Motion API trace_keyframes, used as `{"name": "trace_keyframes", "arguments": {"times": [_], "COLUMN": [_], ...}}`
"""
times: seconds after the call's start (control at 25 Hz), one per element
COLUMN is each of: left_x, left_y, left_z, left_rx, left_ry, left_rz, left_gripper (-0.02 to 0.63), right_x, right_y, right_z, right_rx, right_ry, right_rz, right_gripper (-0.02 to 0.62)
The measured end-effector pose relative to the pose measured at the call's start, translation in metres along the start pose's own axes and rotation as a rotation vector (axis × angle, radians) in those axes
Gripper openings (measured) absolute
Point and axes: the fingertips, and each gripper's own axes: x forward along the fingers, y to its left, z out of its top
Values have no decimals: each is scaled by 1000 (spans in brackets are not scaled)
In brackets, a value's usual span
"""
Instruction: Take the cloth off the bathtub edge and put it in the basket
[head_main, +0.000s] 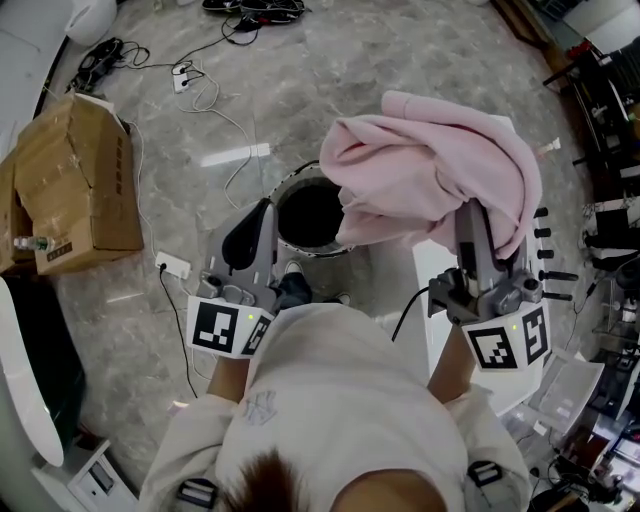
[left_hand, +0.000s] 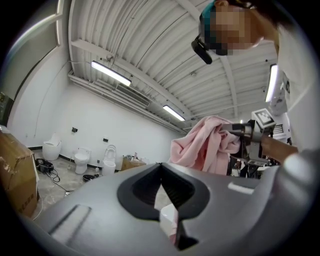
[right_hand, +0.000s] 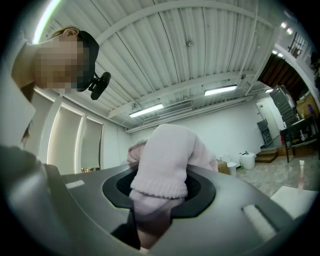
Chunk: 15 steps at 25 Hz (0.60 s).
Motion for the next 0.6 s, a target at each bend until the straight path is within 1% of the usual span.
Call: {"name": "trace_keyframes", "arguments": {"times": [0.4, 0.6], "left_x": [2, -5], "left_y": [33, 46], "left_z": [1, 0], "left_rx": [-2, -1], "left_ry": [2, 7], "left_rz": [19, 49], "left_gripper": [14, 12], "right_x": [36, 46], "right_y": [16, 22], "right_z": [-30, -43], "right_rx": [32, 53], "right_ry": [47, 75], "right_rz": [31, 50], "right_gripper": [143, 143]}}
